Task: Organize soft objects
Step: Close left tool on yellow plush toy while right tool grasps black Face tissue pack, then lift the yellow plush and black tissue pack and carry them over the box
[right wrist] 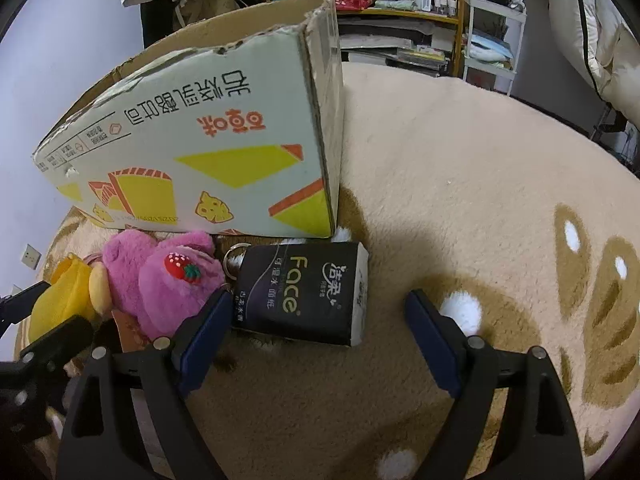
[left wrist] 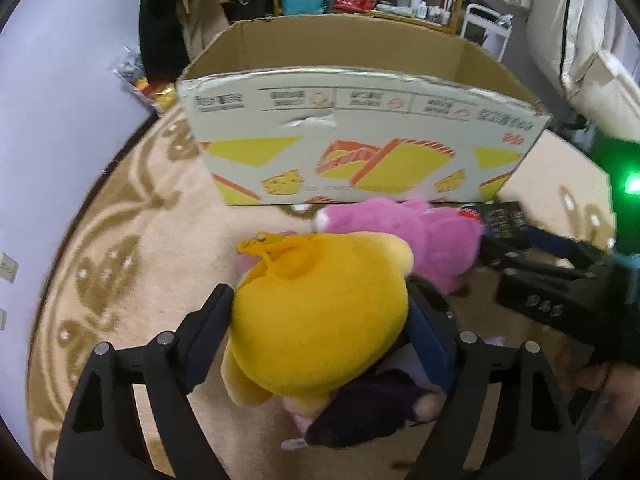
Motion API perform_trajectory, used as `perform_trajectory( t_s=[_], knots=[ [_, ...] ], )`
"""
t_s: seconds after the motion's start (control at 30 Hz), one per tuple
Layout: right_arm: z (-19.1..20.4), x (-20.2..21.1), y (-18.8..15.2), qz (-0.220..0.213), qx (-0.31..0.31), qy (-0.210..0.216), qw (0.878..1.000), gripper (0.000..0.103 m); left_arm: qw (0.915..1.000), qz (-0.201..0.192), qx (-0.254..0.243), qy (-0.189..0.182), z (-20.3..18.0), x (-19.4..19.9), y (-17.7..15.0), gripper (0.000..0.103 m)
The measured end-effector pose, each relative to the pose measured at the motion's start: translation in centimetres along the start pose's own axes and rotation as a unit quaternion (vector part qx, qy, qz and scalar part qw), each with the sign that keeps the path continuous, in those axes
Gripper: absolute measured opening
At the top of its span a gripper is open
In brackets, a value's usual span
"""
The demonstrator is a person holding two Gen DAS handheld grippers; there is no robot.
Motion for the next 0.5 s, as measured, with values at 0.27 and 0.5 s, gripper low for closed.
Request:
perform_trajectory(
  t_s=[0.27, 0.5],
  knots=[
    [-1.0, 0.2, 0.3, 0.002, -0.018, 0.013, 1.0, 0.064, 0.9999, -0.005, 0.009, -0.002, 0.6, 0.7, 0.1, 0.077],
    [-1.5, 0.6, 0.4, 0.0, -0.023, 0.02, 1.0, 0.061, 0.9998, -0.016, -0.001, 0.013, 1.3, 1.8, 0.3, 0.076]
  ],
)
Point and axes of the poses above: each gripper's, at about its wrist camera, not at the fingertips, and x roughly against the way its jaws point, z to its left, y to its top, the point moved 7 cm from there along -x, roughly the way its jaws point, and after that the axes turned 11 degrees about -z, right-handed, at the moved point
